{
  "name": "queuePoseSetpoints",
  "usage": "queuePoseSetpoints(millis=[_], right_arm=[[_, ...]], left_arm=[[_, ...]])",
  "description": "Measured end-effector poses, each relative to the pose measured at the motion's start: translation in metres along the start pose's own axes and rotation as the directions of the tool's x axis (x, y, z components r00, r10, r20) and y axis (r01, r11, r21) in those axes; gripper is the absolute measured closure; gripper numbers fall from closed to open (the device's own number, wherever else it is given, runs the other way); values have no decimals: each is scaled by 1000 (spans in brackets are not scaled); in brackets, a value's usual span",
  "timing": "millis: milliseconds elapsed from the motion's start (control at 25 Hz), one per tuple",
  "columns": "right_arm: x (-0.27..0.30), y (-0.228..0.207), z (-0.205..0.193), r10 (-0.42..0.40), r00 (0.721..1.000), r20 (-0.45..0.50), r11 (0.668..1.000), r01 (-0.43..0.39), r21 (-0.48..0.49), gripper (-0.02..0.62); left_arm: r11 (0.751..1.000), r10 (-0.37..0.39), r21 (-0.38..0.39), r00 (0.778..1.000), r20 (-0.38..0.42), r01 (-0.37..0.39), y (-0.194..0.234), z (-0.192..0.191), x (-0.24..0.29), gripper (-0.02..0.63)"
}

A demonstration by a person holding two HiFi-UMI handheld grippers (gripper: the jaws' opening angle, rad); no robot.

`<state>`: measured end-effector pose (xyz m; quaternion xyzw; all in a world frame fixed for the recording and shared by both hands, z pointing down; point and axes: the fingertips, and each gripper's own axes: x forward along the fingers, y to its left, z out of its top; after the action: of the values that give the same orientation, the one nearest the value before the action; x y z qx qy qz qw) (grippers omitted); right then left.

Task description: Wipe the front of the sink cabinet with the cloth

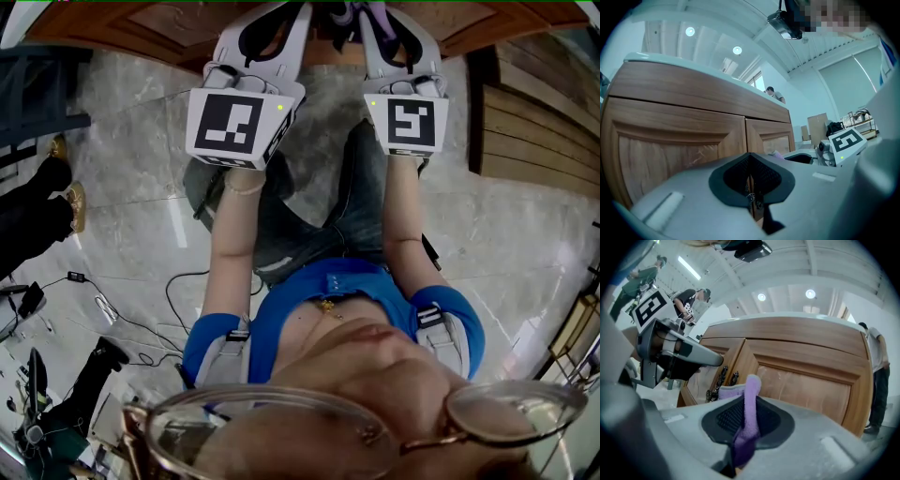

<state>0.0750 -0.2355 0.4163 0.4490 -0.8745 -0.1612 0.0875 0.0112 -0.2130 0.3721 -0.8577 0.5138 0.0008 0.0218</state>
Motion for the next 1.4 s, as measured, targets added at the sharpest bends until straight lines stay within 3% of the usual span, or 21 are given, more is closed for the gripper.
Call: queuePoseSetpoints(millis=[280,720,1400], right_arm=[[4,12,-32,12,998,-63,1000,-12,9,543],[-1,0,-41,-10,997,-79,1000,7,-28,543],[-52,-94,-85,-191,966,-173,980,198,23,543]], left_arm=[[1000,-7,-8,1000,5,7,-1,2,3,604],[1000,-15,-1,1000,-21,15,-7,-7,11,604],[998,-58,21,998,-40,59,-28,-12,19,604]])
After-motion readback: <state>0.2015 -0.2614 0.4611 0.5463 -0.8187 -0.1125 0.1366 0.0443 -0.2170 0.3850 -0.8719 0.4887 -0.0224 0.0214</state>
